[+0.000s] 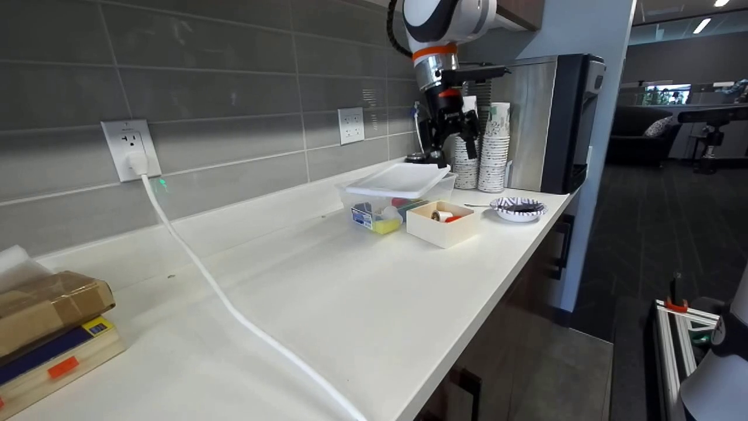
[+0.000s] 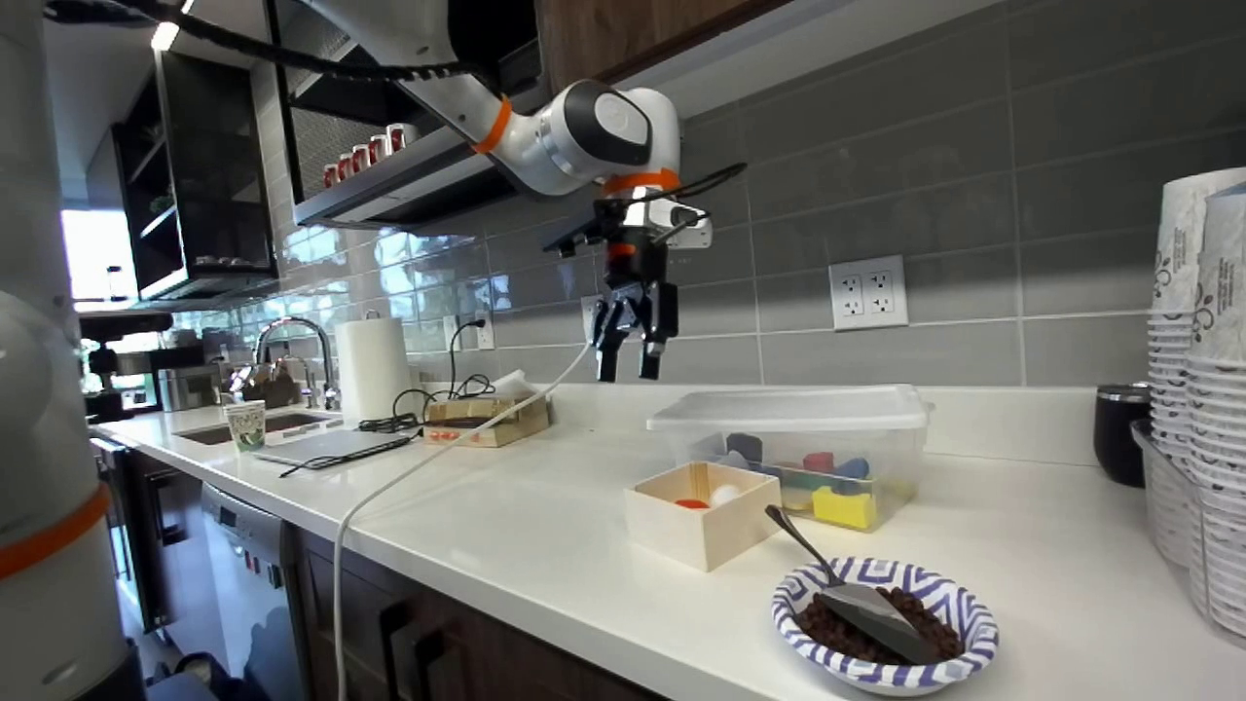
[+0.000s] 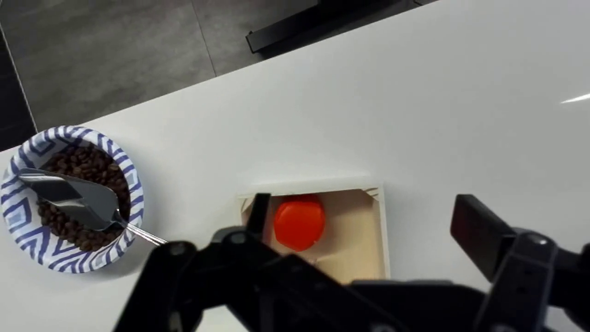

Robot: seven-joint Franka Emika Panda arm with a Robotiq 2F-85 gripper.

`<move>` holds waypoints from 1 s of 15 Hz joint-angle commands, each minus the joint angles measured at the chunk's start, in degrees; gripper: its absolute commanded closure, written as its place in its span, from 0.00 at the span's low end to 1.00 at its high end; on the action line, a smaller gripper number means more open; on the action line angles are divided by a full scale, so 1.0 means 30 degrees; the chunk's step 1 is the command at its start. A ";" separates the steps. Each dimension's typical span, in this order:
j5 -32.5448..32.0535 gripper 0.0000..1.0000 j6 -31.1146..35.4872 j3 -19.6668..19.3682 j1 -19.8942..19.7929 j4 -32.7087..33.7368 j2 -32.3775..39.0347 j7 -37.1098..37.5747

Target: Remove the orange ball from the wooden box and put it on the counter

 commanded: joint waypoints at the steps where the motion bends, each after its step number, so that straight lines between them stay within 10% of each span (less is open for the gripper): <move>1: -0.0343 0.00 0.1646 -0.0416 -0.0329 0.0431 0.1478 -0.0703; 15: 0.2833 0.00 0.6656 -0.0670 -0.1319 0.0323 0.4982 -0.2344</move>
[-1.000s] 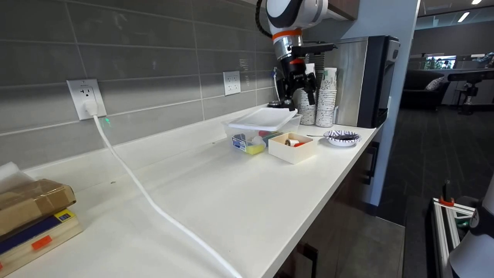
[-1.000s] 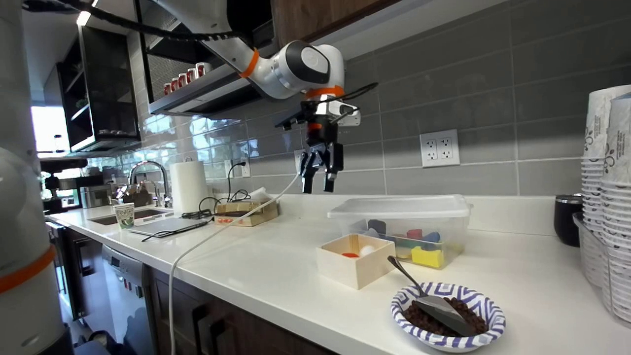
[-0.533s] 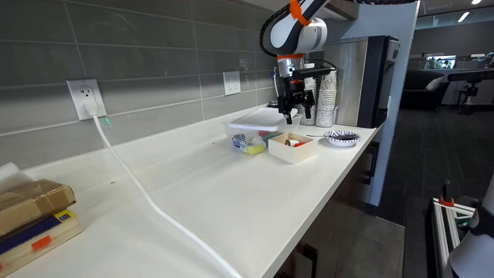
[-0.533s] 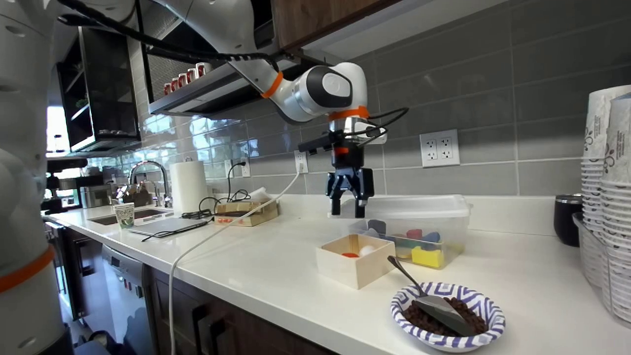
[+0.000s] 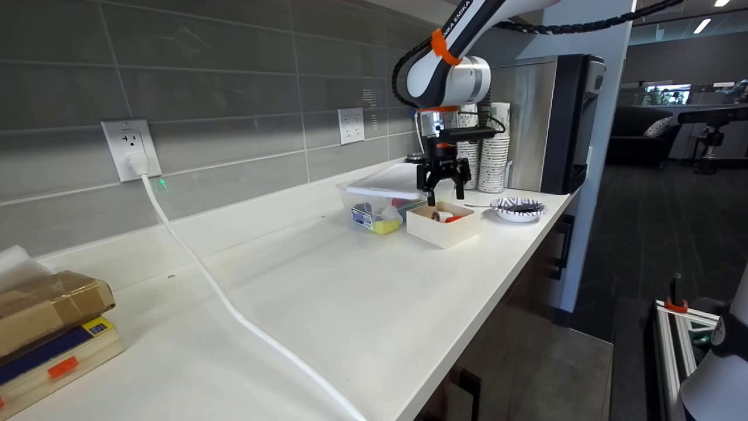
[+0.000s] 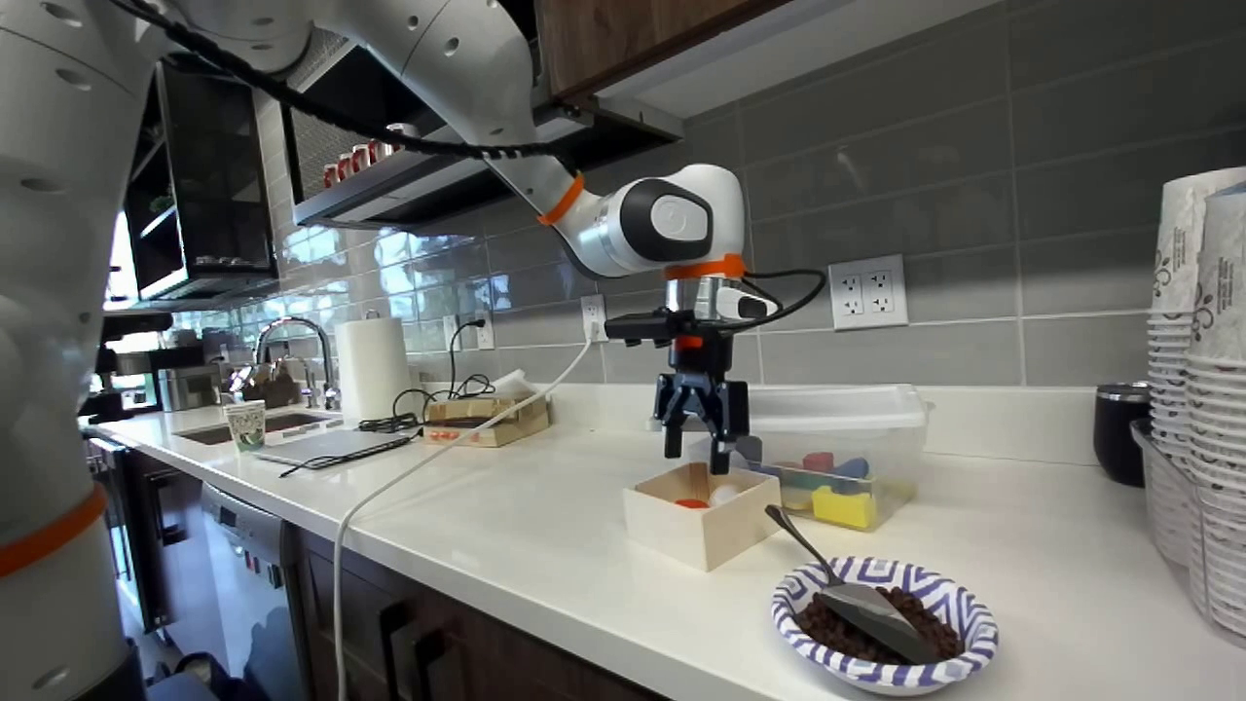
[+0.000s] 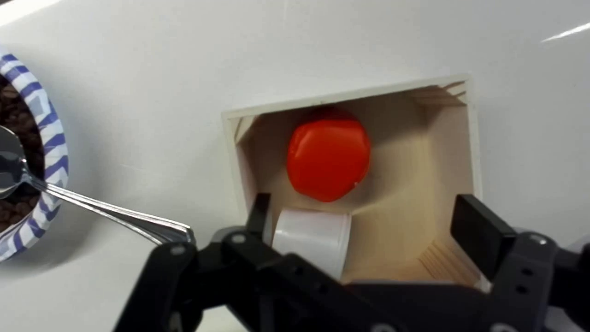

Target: Remove the orange ball from the wooden box and put it on the counter

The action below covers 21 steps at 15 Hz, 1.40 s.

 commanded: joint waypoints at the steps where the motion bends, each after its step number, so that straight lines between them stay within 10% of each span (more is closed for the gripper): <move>1: 0.0547 0.00 0.0385 0.0103 -0.0085 0.0242 0.0652 -0.0319; 20: 0.0967 0.00 0.1699 0.0064 -0.0308 -0.0624 0.1556 -0.0329; 21: 0.0975 0.12 0.1761 0.0066 -0.0324 -0.0641 0.1636 -0.0340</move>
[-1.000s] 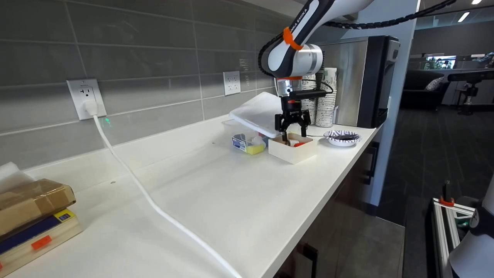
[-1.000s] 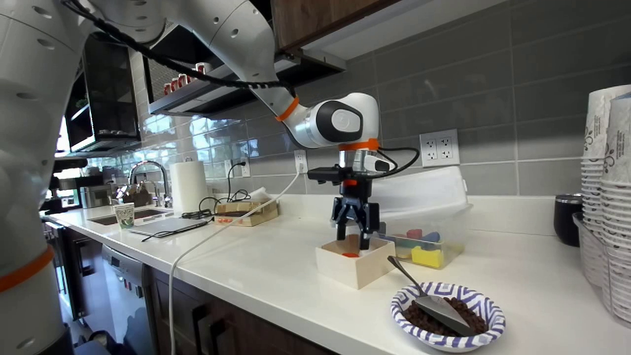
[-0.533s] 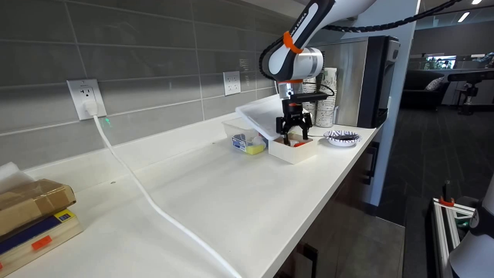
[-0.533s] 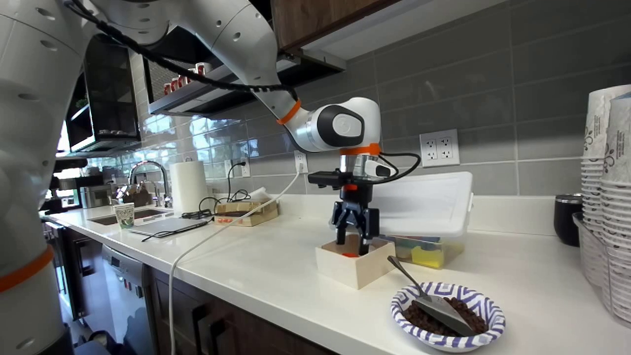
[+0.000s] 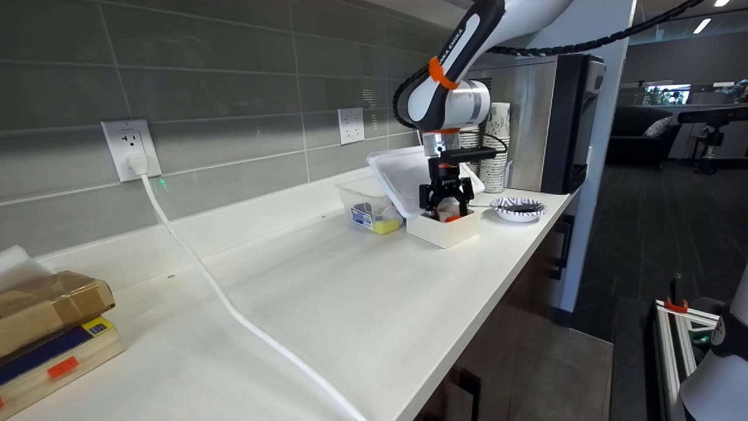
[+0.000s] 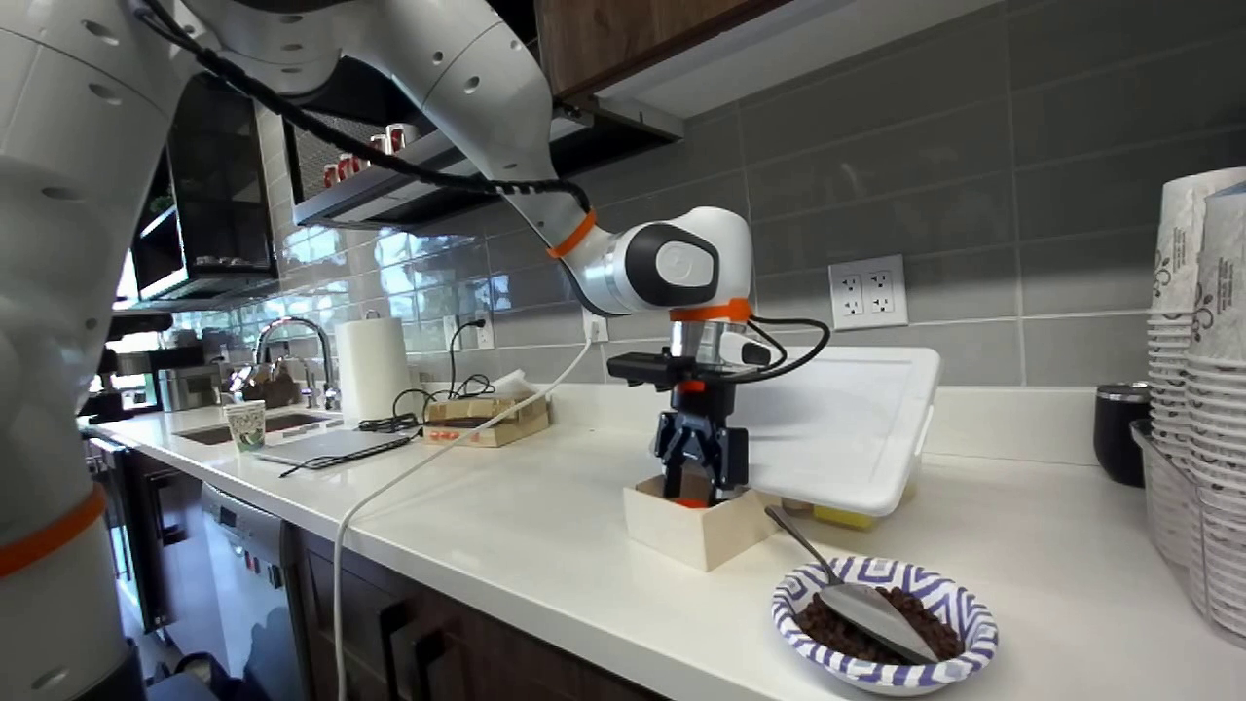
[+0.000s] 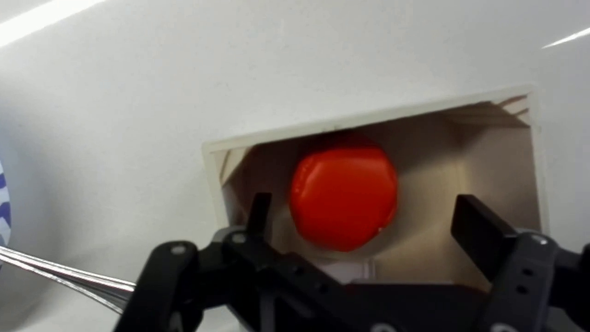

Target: Remove the orange ball from the wooden box and put it on the counter

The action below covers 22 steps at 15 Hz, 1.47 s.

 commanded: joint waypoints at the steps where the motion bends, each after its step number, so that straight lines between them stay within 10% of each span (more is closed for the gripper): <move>1: 0.0434 0.27 0.0609 0.0066 -0.0163 -0.0189 0.0177 -0.0359; 8: 0.0573 0.81 0.0921 0.0040 -0.0402 -0.0528 0.0024 -0.0549; 22: 0.0619 0.89 0.0358 0.0068 0.0108 -0.3118 -0.5656 -0.0451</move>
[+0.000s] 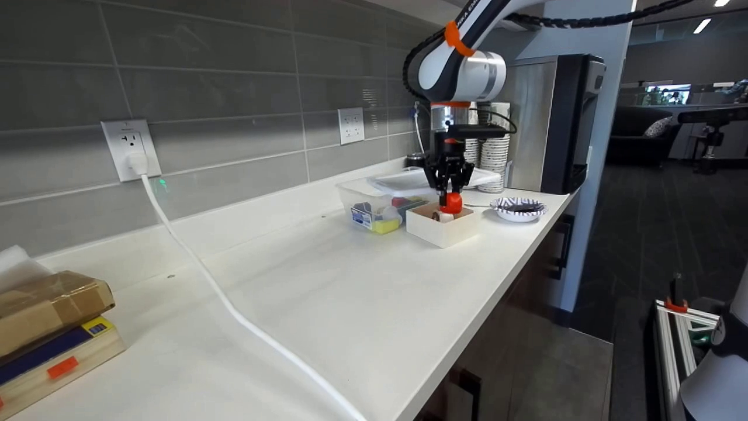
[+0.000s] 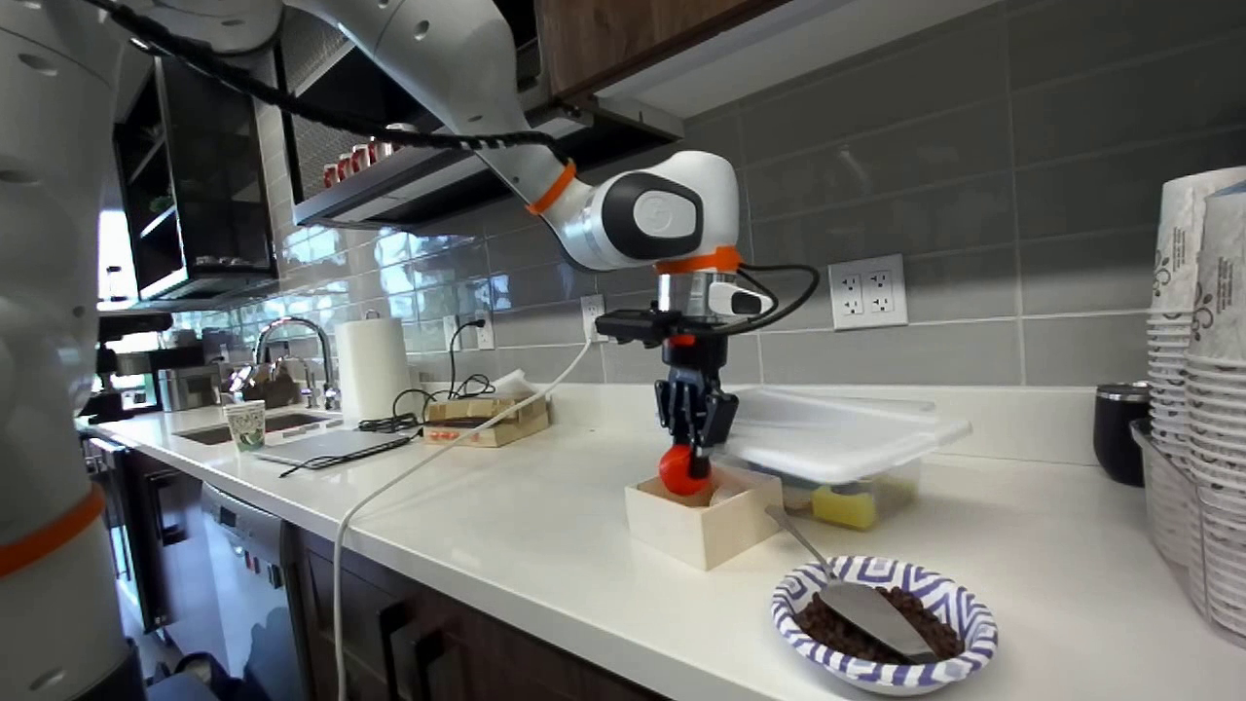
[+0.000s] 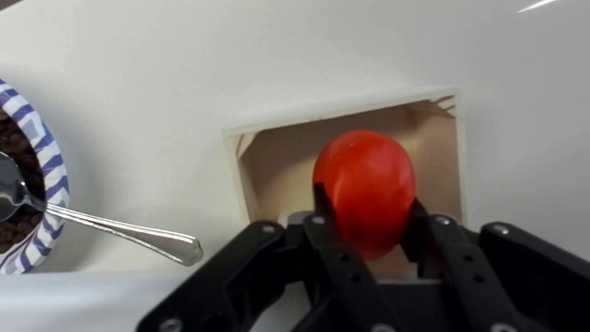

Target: Remove the orange ball from the wooden box and put it on the counter

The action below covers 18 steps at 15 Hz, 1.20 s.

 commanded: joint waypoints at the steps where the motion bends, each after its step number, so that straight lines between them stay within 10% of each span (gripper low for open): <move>1: 0.0007 0.89 0.0002 0.0133 0.0501 -0.2033 -0.3149 -0.0054; 18: -0.2776 0.89 0.4363 0.3052 0.4051 -0.3648 -0.1756 0.2268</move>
